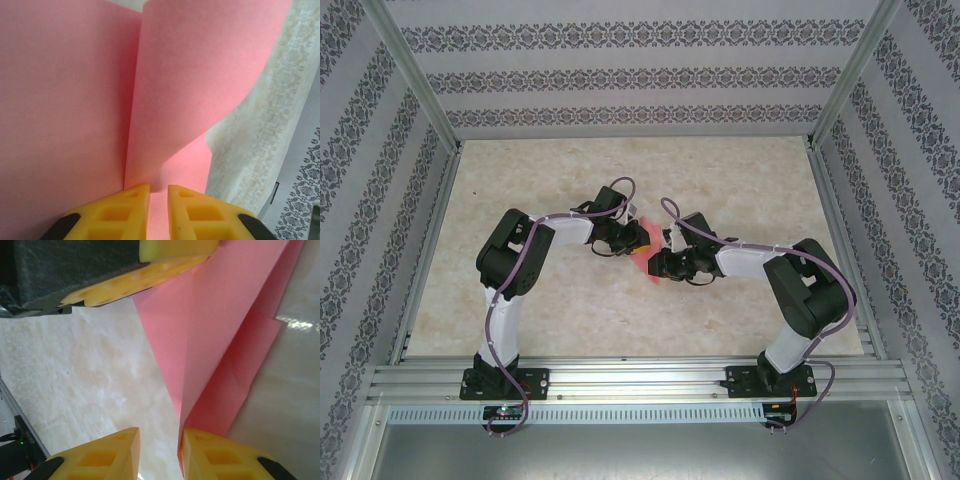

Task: Fold a paper plane with a square sheet of paper (fold left side to right side)
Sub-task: Fourth fold the wing at the center of the table.

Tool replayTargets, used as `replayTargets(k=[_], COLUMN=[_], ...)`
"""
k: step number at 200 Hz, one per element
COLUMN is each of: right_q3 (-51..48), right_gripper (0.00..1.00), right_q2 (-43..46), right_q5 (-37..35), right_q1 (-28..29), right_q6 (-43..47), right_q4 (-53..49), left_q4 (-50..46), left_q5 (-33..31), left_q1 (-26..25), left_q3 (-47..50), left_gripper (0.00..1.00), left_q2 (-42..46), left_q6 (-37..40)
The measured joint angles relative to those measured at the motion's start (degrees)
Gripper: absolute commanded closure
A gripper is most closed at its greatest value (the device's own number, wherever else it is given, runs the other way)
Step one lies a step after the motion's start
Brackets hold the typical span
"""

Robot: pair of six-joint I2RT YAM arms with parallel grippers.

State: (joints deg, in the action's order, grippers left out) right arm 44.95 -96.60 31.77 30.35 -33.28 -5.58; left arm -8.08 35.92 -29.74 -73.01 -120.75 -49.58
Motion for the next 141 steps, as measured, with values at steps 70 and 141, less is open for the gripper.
replayTargets(k=[70,141], right_q3=[1.77,5.95], right_gripper=[0.71,0.71], right_q2=[4.79,-2.36], right_q5=[-2.19,-2.45], right_q1=[1.49,2.62], right_q6=[1.66,1.68], right_q4=[-4.48,-4.57], left_q4=[-0.02,-0.02], left_q5=[-0.04,-0.04], left_q1=[0.00,0.00], left_q3=[0.00,0.00], left_gripper=[0.81,0.81], left_q2=[0.00,0.00], left_q6=[0.00,0.00])
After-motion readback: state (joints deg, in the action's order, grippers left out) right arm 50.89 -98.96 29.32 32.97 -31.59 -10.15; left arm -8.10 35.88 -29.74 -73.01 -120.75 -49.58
